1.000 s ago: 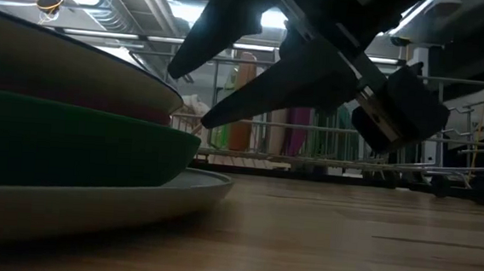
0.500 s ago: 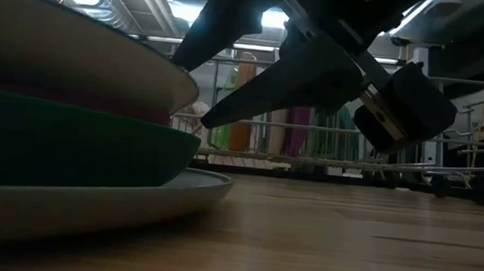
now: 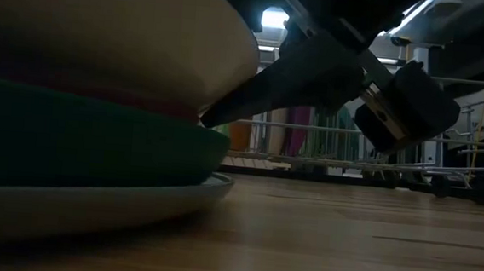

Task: Sort dishes
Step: Put the blue patterned plate in the dishwasher rack

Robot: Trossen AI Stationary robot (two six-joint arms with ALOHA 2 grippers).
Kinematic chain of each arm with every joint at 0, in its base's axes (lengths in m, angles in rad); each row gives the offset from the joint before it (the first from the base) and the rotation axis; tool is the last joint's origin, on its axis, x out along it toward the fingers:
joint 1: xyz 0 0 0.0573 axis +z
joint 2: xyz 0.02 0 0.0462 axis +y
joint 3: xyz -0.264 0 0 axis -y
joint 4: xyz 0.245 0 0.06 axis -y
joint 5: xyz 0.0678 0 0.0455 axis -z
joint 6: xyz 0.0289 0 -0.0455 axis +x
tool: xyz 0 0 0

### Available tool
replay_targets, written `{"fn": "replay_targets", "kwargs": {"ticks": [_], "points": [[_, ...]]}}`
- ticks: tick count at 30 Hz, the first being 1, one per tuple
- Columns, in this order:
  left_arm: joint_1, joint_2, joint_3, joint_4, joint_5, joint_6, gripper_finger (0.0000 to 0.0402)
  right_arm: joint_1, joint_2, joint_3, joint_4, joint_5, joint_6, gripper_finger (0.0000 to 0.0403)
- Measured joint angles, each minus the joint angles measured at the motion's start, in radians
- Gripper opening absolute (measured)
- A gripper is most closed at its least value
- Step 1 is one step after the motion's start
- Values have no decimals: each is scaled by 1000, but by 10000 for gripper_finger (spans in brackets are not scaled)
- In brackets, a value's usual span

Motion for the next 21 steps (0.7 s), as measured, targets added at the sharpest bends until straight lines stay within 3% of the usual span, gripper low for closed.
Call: {"fn": "replay_targets", "kwargs": {"ticks": [7,18,21], "points": [[8,0,0,1,1,-2,156,0,0,0,1,-30,0,164],[7,1,-1,19,7,-3,156,3,-3,0,11,-34,-16,26],[8,1,-1,20,3,-3,156,3,-5,1,35,-35,-37,15]]}}
